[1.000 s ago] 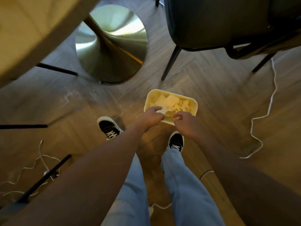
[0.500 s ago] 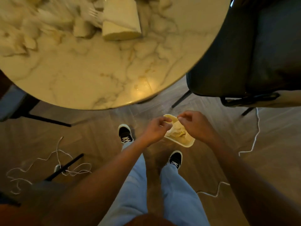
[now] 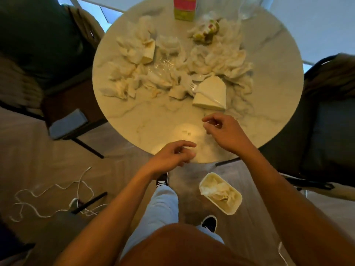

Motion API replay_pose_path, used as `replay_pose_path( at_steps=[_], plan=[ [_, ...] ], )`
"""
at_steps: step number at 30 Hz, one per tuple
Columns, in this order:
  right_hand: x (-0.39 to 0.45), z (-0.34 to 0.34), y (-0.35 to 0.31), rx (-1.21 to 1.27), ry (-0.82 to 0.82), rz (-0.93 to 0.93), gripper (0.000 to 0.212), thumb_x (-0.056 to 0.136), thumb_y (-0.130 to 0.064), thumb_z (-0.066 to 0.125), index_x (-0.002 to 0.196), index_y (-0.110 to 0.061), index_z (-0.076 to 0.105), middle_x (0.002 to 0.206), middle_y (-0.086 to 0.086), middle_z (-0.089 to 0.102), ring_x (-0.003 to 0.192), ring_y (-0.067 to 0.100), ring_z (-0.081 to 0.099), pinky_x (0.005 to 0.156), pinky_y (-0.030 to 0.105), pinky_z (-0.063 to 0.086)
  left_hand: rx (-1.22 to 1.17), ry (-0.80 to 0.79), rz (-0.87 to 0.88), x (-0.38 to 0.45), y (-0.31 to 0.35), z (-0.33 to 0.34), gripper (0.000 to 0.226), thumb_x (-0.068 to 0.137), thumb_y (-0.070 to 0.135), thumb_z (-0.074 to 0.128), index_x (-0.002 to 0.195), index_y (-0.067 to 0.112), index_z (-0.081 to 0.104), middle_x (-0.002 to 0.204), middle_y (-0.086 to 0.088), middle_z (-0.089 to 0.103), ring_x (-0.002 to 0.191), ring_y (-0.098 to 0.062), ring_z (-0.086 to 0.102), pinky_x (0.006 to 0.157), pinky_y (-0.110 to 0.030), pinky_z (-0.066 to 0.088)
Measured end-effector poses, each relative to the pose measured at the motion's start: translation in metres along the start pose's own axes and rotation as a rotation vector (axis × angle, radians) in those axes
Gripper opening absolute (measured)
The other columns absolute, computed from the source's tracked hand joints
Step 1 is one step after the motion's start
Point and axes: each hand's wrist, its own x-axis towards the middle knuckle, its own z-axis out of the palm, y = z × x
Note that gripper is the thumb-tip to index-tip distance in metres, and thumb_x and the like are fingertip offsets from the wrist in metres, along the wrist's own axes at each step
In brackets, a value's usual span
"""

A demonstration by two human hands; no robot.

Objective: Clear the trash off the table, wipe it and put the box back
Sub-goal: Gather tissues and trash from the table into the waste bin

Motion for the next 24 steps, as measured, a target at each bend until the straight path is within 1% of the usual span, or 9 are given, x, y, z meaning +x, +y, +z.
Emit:
replay_pose_path(
  at_steps=[2,5,10,12,15,17,19,21,24],
  plan=[
    [0.024,0.017,-0.012,-0.039,0.006,-0.004,0.021,0.091,-0.022,0.057,0.111,-0.025,0.066,0.098,-0.004,0.065,0.078,0.006,0.061,0.068,0.017,0.046,-0.04,0.068,0.019,0.002,0.007,-0.028,0.025,0.091,0.023,0.062,0.116,0.024,0.064,0.107,-0.014,0.067,0.087,-0.02,0.065,0.08,-0.03,0.053],
    [0.059,0.046,-0.03,-0.122,-0.001,-0.004,0.034,0.091,-0.024,0.058,0.125,-0.026,0.058,0.108,0.0,0.062,0.085,0.01,0.056,0.076,0.022,0.04,-0.087,0.16,0.038,0.006,0.015,-0.069,0.019,0.092,0.023,0.062,0.111,0.026,0.065,0.107,-0.017,0.067,0.084,-0.016,0.064,0.079,-0.031,0.052],
    [0.117,0.087,-0.058,-0.202,-0.06,-0.007,0.053,0.091,-0.023,0.056,0.142,-0.029,0.04,0.089,0.005,0.065,0.083,0.019,0.06,0.081,0.036,0.05,-0.176,0.216,0.055,0.011,0.025,-0.131,0.02,0.09,0.025,0.063,0.109,0.03,0.065,0.106,-0.009,0.069,0.086,-0.016,0.066,0.083,-0.035,0.052],
    [0.138,0.1,-0.064,-0.265,-0.067,0.014,0.056,0.092,-0.025,0.054,0.144,-0.029,0.035,0.093,0.01,0.067,0.088,0.025,0.062,0.084,0.04,0.05,-0.185,0.224,0.053,0.013,0.028,-0.152,0.02,0.089,0.027,0.065,0.109,0.031,0.065,0.104,-0.007,0.07,0.087,-0.016,0.067,0.084,-0.035,0.052],
    [0.16,0.111,-0.072,-0.374,0.032,0.062,0.037,0.094,-0.027,0.05,0.13,-0.019,0.053,0.109,0.012,0.066,0.099,0.029,0.061,0.083,0.035,0.048,-0.187,0.22,0.049,0.019,0.032,-0.178,0.021,0.089,0.029,0.065,0.11,0.031,0.065,0.103,-0.005,0.069,0.088,-0.014,0.067,0.084,-0.033,0.052],
    [0.164,0.111,-0.077,-0.356,0.153,0.057,0.023,0.094,-0.023,0.05,0.107,-0.012,0.065,0.101,0.009,0.068,0.091,0.026,0.062,0.075,0.032,0.045,-0.187,0.218,0.044,0.023,0.032,-0.191,0.022,0.089,0.029,0.065,0.111,0.031,0.064,0.102,-0.004,0.069,0.088,-0.014,0.067,0.085,-0.034,0.052],
    [0.163,0.11,-0.077,-0.306,0.228,0.051,0.02,0.093,-0.019,0.05,0.096,-0.009,0.067,0.091,0.007,0.067,0.085,0.023,0.061,0.072,0.032,0.045,-0.21,0.212,0.048,0.028,0.032,-0.2,0.024,0.088,0.028,0.066,0.113,0.03,0.064,0.098,-0.001,0.069,0.088,-0.013,0.067,0.087,-0.035,0.052],
    [0.159,0.109,-0.074,-0.325,0.208,0.038,0.02,0.092,-0.021,0.051,0.106,-0.014,0.064,0.094,0.007,0.065,0.088,0.024,0.06,0.074,0.034,0.047,-0.244,0.185,0.062,0.034,0.033,-0.204,0.029,0.087,0.024,0.068,0.115,0.029,0.063,0.092,0.004,0.069,0.088,-0.014,0.067,0.088,-0.035,0.053],
    [0.161,0.113,-0.073,-0.466,0.051,0.072,0.042,0.093,-0.028,0.051,0.134,-0.03,0.046,0.109,0.007,0.063,0.099,0.026,0.06,0.082,0.039,0.051,-0.258,0.134,0.076,0.041,0.035,-0.205,0.029,0.086,0.021,0.069,0.114,0.027,0.063,0.089,0.004,0.068,0.087,-0.014,0.065,0.086,-0.035,0.053]
  ],
)
